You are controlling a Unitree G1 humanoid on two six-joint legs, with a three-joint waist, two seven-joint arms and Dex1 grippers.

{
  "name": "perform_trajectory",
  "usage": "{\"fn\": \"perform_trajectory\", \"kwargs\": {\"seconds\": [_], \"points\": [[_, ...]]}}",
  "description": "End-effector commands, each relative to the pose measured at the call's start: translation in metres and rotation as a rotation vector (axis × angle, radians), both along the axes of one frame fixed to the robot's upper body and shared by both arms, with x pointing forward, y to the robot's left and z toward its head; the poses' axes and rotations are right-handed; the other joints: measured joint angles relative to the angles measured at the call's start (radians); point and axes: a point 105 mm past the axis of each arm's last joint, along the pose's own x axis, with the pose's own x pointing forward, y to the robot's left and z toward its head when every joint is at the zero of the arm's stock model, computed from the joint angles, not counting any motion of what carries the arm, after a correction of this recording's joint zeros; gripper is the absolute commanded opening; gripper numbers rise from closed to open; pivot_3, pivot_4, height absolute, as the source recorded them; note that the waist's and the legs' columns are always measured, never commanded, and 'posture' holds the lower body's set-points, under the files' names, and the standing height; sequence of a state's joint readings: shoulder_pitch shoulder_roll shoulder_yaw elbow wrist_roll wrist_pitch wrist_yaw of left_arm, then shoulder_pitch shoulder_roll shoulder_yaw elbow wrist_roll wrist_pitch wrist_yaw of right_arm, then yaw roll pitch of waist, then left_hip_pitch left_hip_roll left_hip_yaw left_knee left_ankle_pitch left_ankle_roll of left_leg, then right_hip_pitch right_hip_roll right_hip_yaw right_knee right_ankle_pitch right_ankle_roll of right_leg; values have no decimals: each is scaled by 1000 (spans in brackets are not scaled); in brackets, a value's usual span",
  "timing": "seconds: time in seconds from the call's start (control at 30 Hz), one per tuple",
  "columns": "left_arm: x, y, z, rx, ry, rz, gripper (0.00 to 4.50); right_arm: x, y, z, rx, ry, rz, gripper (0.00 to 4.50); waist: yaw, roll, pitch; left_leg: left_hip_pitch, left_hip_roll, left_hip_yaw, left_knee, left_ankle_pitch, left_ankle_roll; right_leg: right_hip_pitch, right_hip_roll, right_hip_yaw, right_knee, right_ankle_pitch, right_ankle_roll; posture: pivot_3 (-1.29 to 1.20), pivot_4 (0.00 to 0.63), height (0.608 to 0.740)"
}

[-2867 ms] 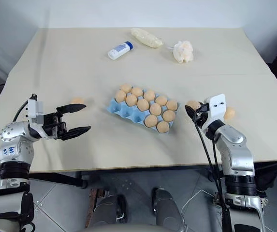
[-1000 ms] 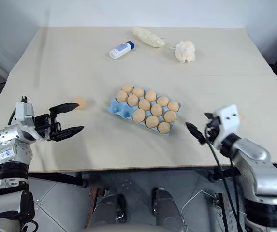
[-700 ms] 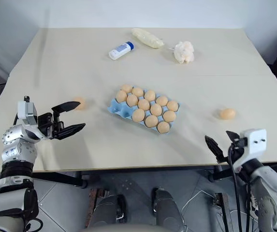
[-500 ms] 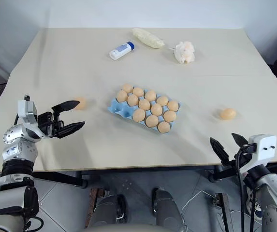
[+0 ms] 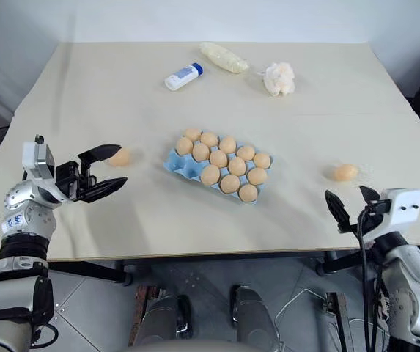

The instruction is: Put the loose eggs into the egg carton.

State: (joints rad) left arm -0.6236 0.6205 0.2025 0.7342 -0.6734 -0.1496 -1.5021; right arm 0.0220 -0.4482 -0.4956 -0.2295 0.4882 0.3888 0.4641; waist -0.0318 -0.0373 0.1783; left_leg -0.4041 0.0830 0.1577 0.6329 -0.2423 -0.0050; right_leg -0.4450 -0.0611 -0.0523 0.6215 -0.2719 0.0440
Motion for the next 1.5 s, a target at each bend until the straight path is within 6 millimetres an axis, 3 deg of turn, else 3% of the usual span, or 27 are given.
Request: {"fn": "perform_trajectory", "kwargs": {"seconds": [0.03, 0.33, 0.47, 0.57, 0.87, 1.37, 1.5], "points": [[-10, -3, 6, 25, -56, -107, 4500, 16, -6, 12, -20, -64, -50, 4453, -2, 0, 0, 0, 0, 0, 0, 0, 0, 0, 0, 0, 0, 0, 0, 0, 150, 740], [-14, -8, -13, 146, 2, -140, 4500, 74, -12, 18, -81, -83, -129, 4453, -5, 1, 0, 0, 0, 0, 0, 0, 0, 0, 0, 0, 2, 0, 0, 0, 150, 740], [-19, -8, -21, 220, 11, -159, 4500, 87, -19, 20, -108, -86, -163, 4453, -4, 1, 1, 0, 0, 0, 0, 0, 0, -1, 0, 0, 3, 0, 0, 0, 150, 740], [-19, -10, -19, 213, -4, -174, 4500, 91, -24, 19, -115, -81, -184, 4453, -3, 2, 1, 0, 0, 0, 0, 0, 0, -1, 0, 0, 3, 0, 0, 0, 150, 740], [-20, -18, -41, 366, 72, -237, 4500, 105, -33, 7, -103, -40, -252, 4453, -4, 2, 1, 0, 0, 0, 2, 0, 0, -1, -1, 1, 5, 0, 0, 0, 150, 740], [-15, -16, -38, 397, 72, -236, 4500, 110, -25, -15, -18, 38, -256, 4453, -25, 3, 2, 0, 0, 0, 2, 0, 0, -1, -1, 2, 5, 0, 0, 0, 150, 740], [-15, -16, -38, 398, 72, -236, 4500, 107, -24, -15, -8, 25, -255, 3218, -24, 3, 2, 0, 0, 0, 2, 0, 0, -1, -1, 2, 6, 0, 0, 0, 150, 740]]}}
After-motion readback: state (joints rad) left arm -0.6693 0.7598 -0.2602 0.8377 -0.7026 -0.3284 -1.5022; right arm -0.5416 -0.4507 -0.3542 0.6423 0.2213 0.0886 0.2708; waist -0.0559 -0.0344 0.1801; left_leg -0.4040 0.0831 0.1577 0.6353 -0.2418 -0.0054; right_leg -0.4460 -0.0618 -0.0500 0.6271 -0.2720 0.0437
